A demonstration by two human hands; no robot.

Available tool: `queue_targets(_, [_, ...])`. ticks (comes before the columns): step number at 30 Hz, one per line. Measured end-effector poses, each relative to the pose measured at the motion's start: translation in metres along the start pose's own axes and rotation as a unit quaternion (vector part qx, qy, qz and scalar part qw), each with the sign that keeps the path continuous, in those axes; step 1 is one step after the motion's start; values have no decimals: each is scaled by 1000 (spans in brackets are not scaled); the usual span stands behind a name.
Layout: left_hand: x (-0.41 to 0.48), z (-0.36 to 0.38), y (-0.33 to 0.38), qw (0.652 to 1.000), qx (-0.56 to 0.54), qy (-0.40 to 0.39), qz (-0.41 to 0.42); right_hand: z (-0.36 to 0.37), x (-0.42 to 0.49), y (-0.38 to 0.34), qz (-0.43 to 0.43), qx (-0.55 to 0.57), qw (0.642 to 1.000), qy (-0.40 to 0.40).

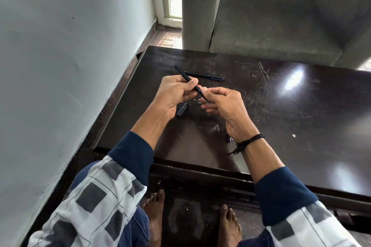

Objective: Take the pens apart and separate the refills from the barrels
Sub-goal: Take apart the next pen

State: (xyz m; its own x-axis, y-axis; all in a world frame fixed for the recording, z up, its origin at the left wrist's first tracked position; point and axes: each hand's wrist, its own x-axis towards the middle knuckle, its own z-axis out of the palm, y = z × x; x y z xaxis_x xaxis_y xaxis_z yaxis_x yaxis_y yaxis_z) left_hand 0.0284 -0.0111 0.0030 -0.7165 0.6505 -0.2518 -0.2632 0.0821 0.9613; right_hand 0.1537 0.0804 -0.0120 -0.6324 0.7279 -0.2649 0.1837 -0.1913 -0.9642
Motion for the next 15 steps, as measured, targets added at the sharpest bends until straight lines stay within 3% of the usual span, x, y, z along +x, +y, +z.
queue_targets(15, [0, 0, 1, 1000, -9, 5, -2, 0, -1, -1, 16, 10, 1000, 0])
